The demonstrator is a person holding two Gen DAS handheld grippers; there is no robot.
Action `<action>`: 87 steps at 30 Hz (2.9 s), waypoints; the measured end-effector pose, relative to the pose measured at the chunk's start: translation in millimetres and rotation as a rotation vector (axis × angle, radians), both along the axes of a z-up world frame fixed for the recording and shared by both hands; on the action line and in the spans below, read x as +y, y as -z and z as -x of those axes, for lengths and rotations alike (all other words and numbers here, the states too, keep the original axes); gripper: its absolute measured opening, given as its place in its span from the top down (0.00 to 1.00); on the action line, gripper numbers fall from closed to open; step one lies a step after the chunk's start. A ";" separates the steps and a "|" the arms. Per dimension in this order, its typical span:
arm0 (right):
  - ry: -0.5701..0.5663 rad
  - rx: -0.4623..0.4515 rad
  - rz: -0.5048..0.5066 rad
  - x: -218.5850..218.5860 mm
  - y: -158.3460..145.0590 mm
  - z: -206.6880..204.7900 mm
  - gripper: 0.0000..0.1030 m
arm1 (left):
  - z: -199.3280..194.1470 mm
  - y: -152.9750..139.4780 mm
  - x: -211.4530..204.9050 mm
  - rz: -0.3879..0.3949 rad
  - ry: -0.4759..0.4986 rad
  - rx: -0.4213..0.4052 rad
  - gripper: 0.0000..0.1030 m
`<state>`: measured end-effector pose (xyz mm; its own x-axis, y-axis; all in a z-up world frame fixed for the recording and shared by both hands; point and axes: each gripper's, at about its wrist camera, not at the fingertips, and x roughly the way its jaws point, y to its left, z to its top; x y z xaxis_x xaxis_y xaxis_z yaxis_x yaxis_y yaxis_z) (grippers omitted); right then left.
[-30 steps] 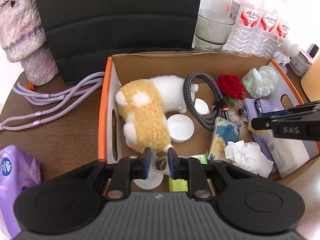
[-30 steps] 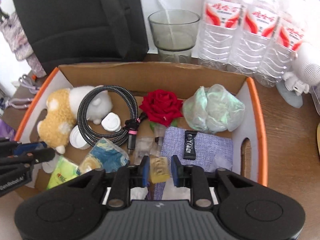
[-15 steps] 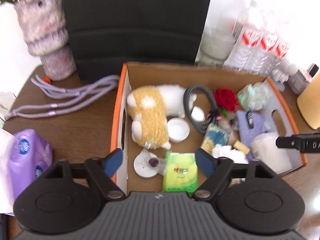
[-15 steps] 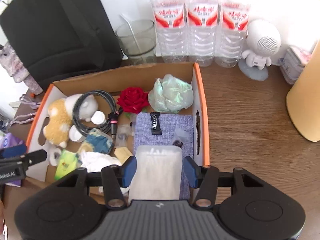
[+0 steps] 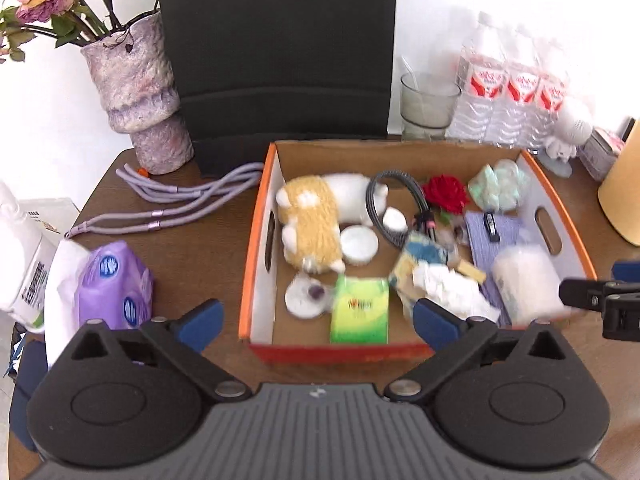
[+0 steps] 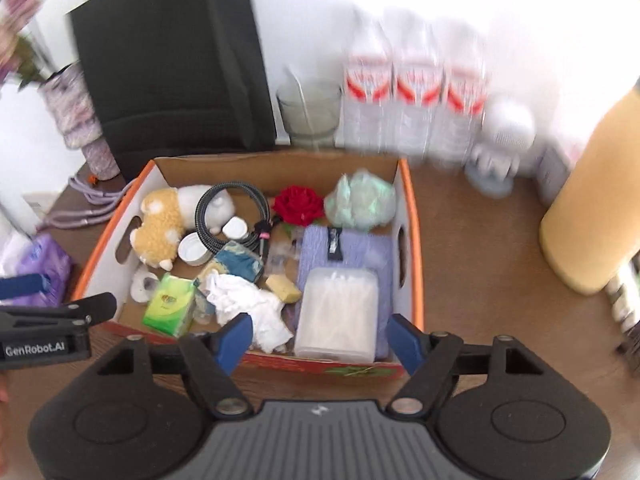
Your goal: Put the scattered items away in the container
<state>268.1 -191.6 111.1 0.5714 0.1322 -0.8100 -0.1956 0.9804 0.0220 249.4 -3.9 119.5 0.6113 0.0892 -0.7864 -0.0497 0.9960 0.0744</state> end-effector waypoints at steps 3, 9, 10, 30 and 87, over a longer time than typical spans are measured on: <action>-0.019 -0.105 0.026 7.7 4.0 17.0 0.23 | 20.2 2.6 -3.8 0.000 0.009 -0.129 0.00; -0.067 -0.451 -0.007 6.2 15.8 47.9 0.18 | 54.9 18.5 -11.0 -0.012 0.111 -0.407 0.00; -0.073 -0.489 -0.001 6.1 19.2 51.2 0.17 | 57.4 21.0 -11.5 -0.008 0.122 -0.433 0.00; -0.035 -0.452 -0.146 -23.9 53.2 164.1 0.16 | 188.9 48.7 -2.1 0.123 0.127 -0.435 0.00; 0.039 -0.239 -0.038 -15.5 134.6 206.7 0.00 | 206.7 128.8 -9.9 0.056 0.087 -0.211 0.00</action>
<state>61.4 -207.0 -23.4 0.7512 0.1340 -0.6463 -0.1621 0.9866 0.0162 42.7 -13.7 -9.3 0.7658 -0.0111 -0.6430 0.0276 0.9995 0.0157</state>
